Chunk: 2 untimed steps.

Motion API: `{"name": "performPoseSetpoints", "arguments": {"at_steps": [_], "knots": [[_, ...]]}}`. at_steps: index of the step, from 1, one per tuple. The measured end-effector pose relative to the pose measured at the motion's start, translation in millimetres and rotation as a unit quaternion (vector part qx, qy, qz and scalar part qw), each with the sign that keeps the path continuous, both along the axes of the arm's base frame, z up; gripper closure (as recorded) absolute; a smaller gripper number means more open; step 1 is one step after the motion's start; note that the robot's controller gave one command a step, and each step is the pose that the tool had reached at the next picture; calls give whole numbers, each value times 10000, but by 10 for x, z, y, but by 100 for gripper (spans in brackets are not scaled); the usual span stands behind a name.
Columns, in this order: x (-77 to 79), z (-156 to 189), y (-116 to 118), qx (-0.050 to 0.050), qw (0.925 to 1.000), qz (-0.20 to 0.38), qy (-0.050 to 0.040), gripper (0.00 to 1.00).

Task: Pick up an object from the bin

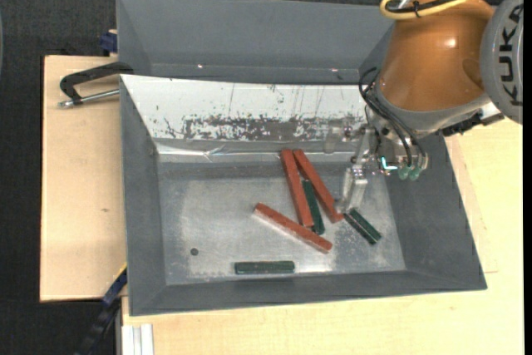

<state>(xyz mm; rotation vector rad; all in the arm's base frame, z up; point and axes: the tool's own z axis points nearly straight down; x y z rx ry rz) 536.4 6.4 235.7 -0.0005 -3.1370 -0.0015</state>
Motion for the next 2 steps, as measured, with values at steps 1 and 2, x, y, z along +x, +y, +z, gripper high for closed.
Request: {"name": "performPoseSetpoints", "arguments": {"at_steps": [1, 2], "knots": [[14, 37, 0, 0, 10000, 0, -38, 0], [38, -515, 265, 1, 10000, 0, -64, 0]]}}
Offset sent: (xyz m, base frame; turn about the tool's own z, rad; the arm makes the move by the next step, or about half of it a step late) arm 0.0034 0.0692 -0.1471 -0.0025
